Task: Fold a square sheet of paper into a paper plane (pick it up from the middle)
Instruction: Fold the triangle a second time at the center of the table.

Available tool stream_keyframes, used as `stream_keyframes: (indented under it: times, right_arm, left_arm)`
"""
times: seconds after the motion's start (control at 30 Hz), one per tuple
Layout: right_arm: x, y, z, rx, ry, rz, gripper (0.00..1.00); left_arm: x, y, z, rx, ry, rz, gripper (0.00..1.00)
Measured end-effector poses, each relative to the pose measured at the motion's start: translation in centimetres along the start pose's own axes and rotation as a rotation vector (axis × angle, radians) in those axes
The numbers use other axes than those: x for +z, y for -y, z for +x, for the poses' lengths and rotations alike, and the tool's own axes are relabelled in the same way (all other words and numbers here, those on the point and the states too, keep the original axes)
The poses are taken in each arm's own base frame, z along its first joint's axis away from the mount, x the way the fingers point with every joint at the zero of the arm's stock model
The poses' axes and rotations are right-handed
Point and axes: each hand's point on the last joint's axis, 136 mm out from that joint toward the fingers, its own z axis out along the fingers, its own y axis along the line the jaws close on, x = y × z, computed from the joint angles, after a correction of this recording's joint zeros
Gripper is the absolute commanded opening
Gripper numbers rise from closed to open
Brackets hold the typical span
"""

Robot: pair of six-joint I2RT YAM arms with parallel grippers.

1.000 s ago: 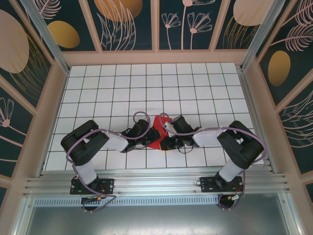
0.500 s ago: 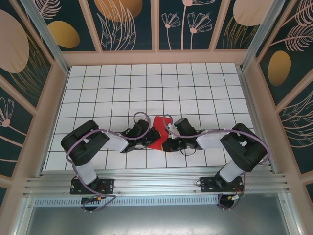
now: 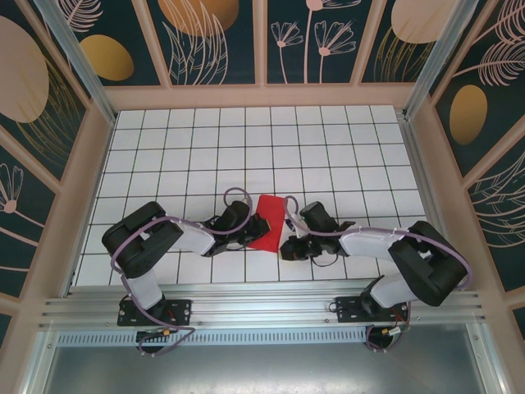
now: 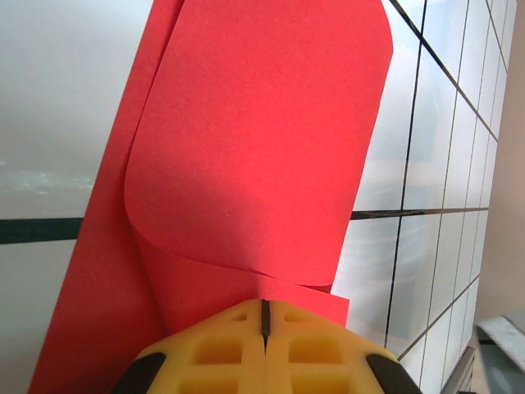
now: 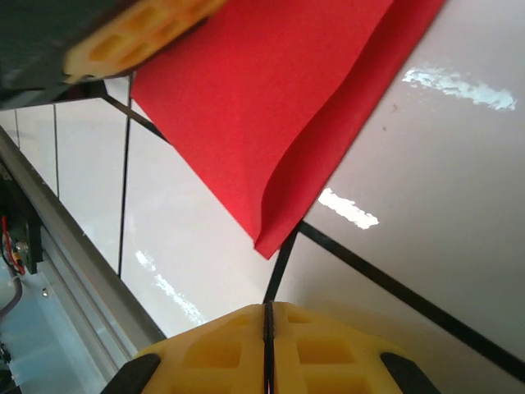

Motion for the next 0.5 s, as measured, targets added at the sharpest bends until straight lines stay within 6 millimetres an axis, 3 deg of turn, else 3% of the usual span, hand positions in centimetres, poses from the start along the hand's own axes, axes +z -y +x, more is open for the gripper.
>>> stream_keyframes:
  times: [0.27,0.5]
  right_arm:
    - [0.0,-2.7,-4.3,-0.026,0.059,-0.038,0.11]
    - [2.2,-0.2,-3.7,0.03,-0.002,0.029,0.09]
  left_arm:
    - [0.0,0.0,0.0,0.0,0.0,0.0,0.0]
    - [0.0,0.0,0.0,0.0,0.0,0.0,0.0]
